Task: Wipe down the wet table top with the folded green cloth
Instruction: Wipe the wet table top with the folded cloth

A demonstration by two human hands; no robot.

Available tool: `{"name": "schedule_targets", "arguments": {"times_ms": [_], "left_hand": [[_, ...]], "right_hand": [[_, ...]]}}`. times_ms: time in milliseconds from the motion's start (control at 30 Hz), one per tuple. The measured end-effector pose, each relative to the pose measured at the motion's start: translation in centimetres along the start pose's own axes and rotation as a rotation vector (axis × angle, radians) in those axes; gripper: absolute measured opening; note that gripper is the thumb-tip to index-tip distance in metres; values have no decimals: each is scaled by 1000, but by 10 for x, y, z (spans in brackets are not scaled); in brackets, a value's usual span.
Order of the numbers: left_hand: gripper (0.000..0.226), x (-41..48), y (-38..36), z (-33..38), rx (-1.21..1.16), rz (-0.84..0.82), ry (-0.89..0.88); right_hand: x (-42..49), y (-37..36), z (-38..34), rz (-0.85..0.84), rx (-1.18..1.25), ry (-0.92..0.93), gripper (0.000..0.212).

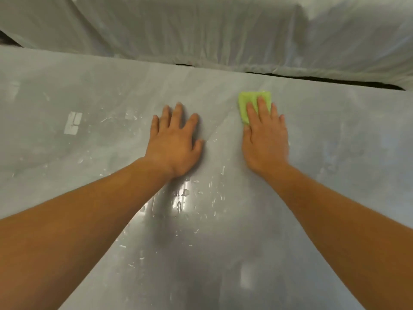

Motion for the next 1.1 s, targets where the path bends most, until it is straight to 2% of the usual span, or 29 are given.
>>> {"name": "schedule_targets", "arguments": {"times_ms": [67,133,233,333,367,467,533,567,633,700,733,767,833,900,933,1033,1100], "left_hand": [[66,18,2,-5,23,-25,-7],[67,24,3,-11,31,-23,-27],[68,23,1,-15,54,-4,-72],[69,24,2,-14,26,5,-74],[70,25,2,-14,18,1,-75],[70,25,0,-15,7,4,-83],[71,23,-1,-17,6,9,-89],[72,23,-1,-17,5,15,-94],[74,23,-1,-17,-13,32,-102],[80,23,-1,-18,-60,48,-93],[82,22,-1,-19,-80,48,-88],[83,22,-1,-19,-96,47,-89],[83,20,0,-21,-115,43,-99],[81,20,2,-22,-123,31,-112],[81,19,2,-22,-120,18,-120],[78,18,-2,-24,-72,13,-142],[77,18,-4,-23,-35,26,-148]], "right_hand": [[-15,-4,-7,-42,-8,138,56],[-13,-2,4,-101,14,187,57],[36,8,19,-38,35,11,57],[68,9,2,22,33,-160,56],[67,7,-9,17,19,-132,58],[33,-2,-33,-80,5,209,59],[28,-1,-24,-151,2,328,58],[38,1,-15,-148,7,287,58],[69,6,-1,-88,37,66,57],[87,8,-11,-33,49,-135,58],[85,7,-23,-17,29,-164,59],[78,2,-38,-16,17,-115,60],[51,-7,-62,-77,-1,142,60],[40,-7,-58,-127,11,306,58],[50,-6,-50,-123,24,295,57],[93,-3,-40,-74,39,34,57],[101,-4,-56,-37,23,-48,56]]}}
Point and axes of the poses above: each hand's wrist, its own x-axis towards the middle knuckle, its own y-axis out of the back of the hand, z = x × y, the point moved 5 cm from there along x, towards the middle knuckle, and after that the axes turned 2 degrees about -y, right-handed, at the moved point
